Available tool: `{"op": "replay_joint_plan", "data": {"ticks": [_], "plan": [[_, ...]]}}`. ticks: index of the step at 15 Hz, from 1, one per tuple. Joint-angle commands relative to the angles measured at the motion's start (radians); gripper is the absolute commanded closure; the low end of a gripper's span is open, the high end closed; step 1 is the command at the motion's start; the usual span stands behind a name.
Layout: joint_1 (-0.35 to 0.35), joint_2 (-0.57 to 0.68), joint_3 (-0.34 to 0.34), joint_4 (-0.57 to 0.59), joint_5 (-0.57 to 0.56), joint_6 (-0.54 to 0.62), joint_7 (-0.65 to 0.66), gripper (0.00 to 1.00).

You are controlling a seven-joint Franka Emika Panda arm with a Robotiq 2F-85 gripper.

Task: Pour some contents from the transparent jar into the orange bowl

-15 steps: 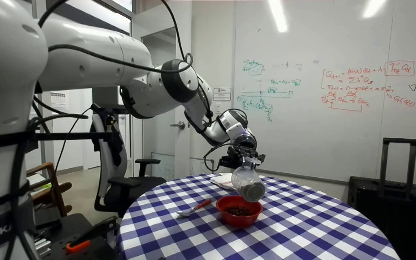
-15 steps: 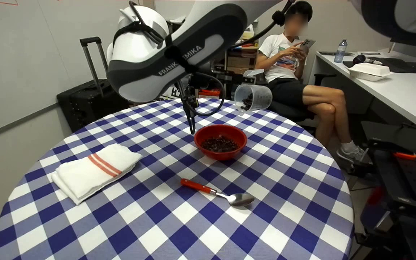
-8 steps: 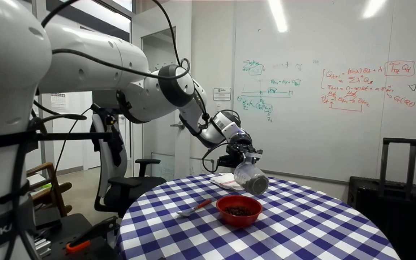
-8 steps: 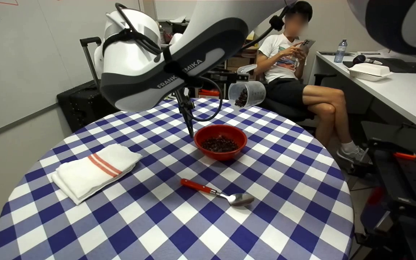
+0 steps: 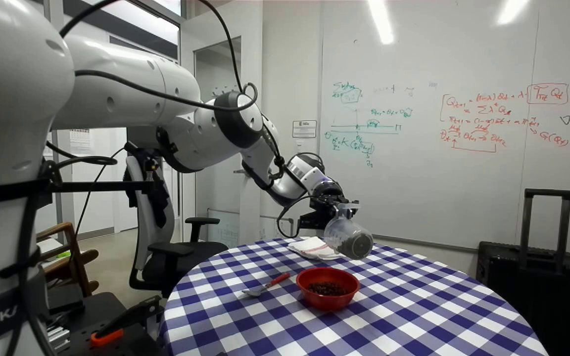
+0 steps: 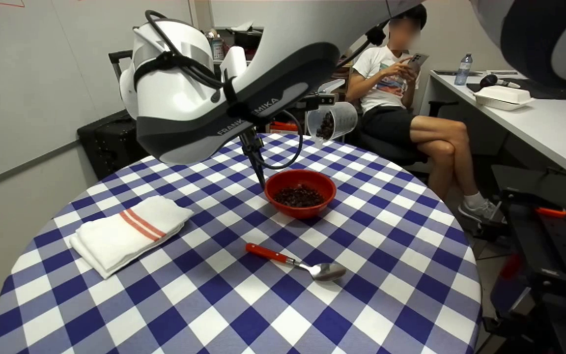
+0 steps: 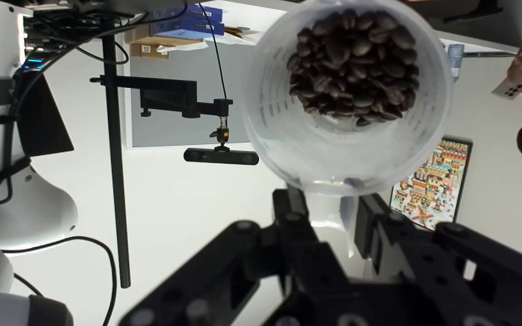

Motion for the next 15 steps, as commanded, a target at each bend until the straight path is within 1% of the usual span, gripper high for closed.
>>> {"op": "replay_joint_plan", "data": {"ticks": [1,2,3,8,15], "plan": [[0.019,0.030,-0.036,0.034,-0.041,-0.018,-0.020,0.93],[0.023,0.028,-0.041,0.029,-0.045,-0.018,-0.017,0.93],[0.037,0.035,-0.079,0.030,-0.021,-0.016,-0.025,0.93],[0.068,0.037,-0.154,0.006,0.012,-0.013,-0.024,0.93],[0.105,0.061,-0.226,-0.008,0.084,-0.011,-0.039,0.93]]}}
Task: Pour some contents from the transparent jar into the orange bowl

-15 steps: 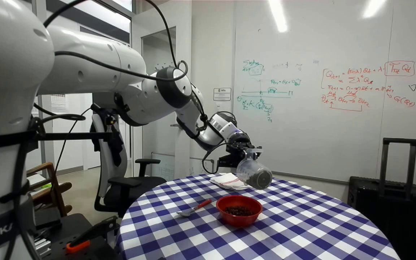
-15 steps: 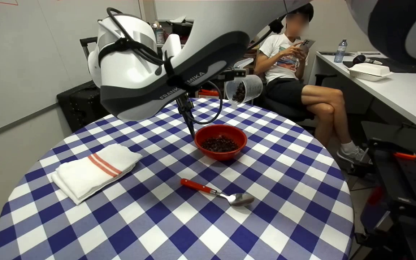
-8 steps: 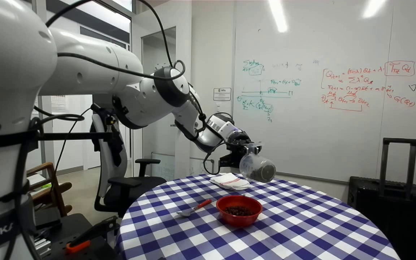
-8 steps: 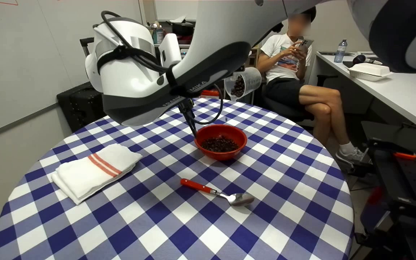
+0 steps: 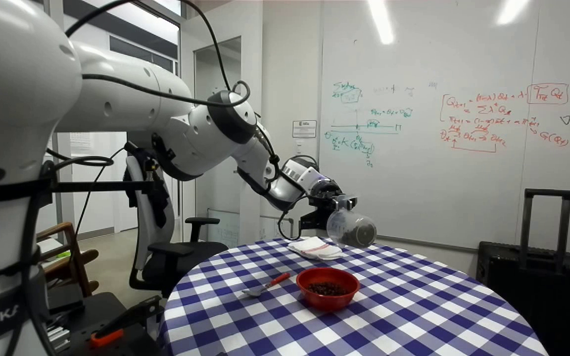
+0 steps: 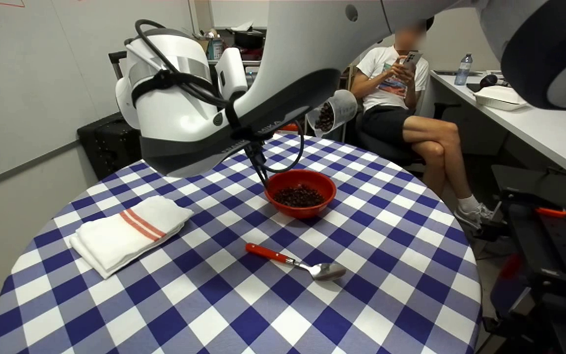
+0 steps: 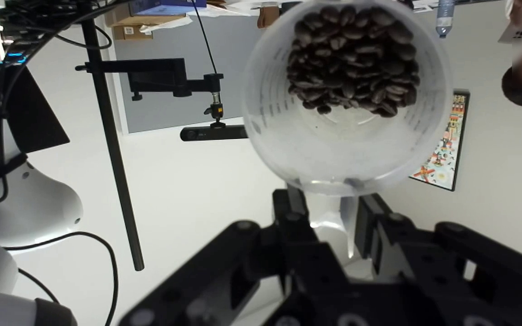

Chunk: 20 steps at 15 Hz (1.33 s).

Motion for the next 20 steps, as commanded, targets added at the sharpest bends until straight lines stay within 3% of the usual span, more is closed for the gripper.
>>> {"op": "replay_joint_plan", "data": {"ticks": [1,4,5,12,20], "plan": [[0.034,0.026,-0.058,-0.002,0.037,-0.010,-0.040,0.93],[0.046,0.044,-0.075,0.006,0.051,-0.010,-0.062,0.93],[0.050,0.025,-0.047,-0.017,0.029,-0.010,-0.055,0.93],[0.058,0.029,-0.042,-0.018,0.017,-0.008,-0.086,0.93],[0.002,0.024,-0.077,0.042,0.093,-0.008,-0.169,0.93]]}}
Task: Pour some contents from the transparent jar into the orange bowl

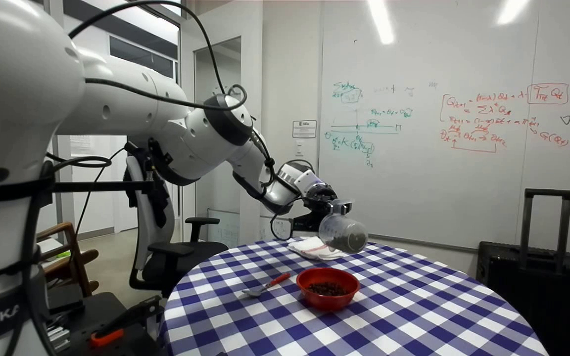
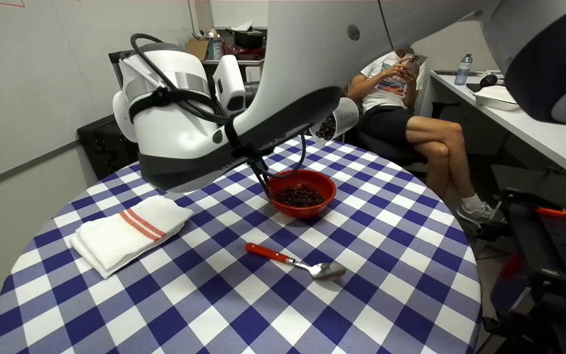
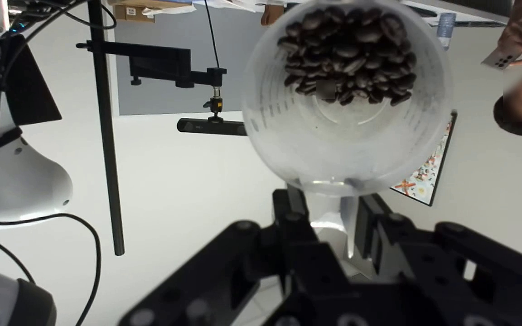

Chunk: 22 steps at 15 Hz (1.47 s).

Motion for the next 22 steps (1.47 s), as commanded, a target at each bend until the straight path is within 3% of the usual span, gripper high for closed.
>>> {"op": "replay_joint_plan", "data": {"ticks": [1,13,14,15,16,22], "plan": [[-0.041,-0.012,-0.038,0.043,0.058,-0.008,-0.060,0.93],[-0.220,-0.254,-0.006,0.056,0.330,-0.007,-0.214,0.93],[-0.266,-0.280,0.084,0.072,0.296,-0.007,-0.197,0.93],[-0.299,-0.284,0.116,0.096,0.305,-0.007,-0.198,0.93],[-0.303,-0.293,0.081,0.074,0.370,0.019,-0.211,0.93],[-0.472,-0.313,0.168,0.051,0.570,0.160,-0.176,0.93]]}}
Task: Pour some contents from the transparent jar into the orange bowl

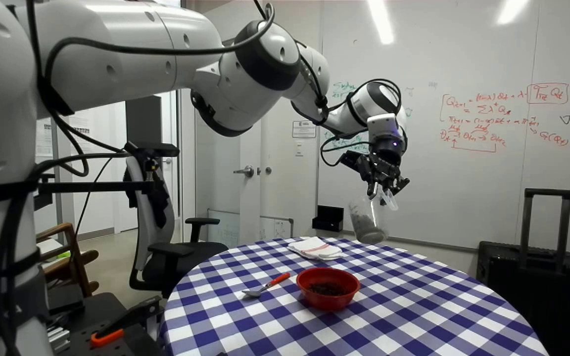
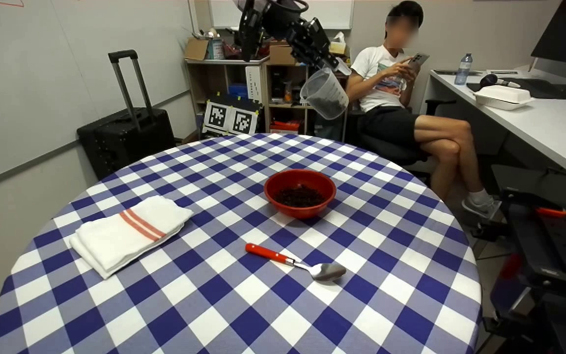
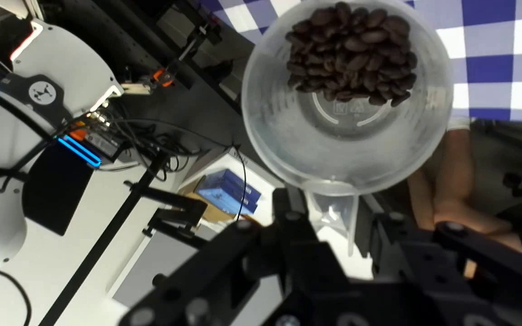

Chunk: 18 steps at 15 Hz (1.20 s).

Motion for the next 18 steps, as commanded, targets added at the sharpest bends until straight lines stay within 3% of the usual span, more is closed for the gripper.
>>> {"op": "replay_joint_plan", "data": {"ticks": [1,7,10,14,18], "plan": [[-0.100,-0.013,0.056,-0.012,0.124,0.088,0.017,0.93],[-0.248,-0.030,0.114,-0.089,0.310,0.294,0.017,0.93],[-0.295,-0.031,0.137,-0.169,0.403,0.450,0.020,0.93],[-0.311,-0.075,0.154,-0.386,0.520,0.692,-0.004,0.93],[-0.286,-0.109,0.133,-0.577,0.553,0.822,-0.011,0.93]]}}
